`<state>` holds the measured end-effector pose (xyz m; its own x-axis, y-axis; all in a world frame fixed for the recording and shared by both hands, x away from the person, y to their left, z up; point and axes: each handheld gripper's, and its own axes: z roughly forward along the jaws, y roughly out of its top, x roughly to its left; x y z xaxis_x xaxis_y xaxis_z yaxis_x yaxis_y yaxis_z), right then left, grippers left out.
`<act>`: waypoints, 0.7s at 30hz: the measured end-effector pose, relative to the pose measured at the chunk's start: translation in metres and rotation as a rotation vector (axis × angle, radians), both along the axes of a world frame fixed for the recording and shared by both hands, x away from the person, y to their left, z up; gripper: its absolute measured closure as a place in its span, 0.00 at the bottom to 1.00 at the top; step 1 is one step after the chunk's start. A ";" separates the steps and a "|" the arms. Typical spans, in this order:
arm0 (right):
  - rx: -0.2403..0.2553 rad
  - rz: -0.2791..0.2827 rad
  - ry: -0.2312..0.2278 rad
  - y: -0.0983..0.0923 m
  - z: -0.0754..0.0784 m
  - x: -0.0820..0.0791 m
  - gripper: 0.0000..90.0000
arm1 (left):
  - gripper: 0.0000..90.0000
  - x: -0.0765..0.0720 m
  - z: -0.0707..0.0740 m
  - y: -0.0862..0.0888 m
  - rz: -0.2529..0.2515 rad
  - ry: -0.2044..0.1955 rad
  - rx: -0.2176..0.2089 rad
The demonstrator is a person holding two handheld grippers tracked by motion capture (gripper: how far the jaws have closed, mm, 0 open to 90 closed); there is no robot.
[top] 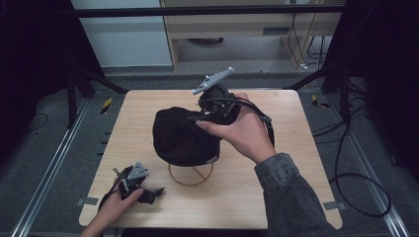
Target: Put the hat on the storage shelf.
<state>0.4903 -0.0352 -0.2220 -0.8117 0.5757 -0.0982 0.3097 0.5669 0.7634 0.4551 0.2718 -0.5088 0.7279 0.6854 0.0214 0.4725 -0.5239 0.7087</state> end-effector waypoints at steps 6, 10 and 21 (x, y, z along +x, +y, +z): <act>0.038 -0.052 -0.006 -0.012 -0.004 0.001 0.33 | 0.00 0.000 0.000 0.000 0.000 0.000 0.000; 0.056 -0.094 -0.011 -0.022 -0.005 0.001 0.24 | 0.00 0.000 0.000 0.000 0.000 0.000 0.000; 0.085 -0.140 -0.053 -0.052 0.006 -0.012 0.14 | 0.00 0.000 0.000 0.000 0.002 -0.001 -0.002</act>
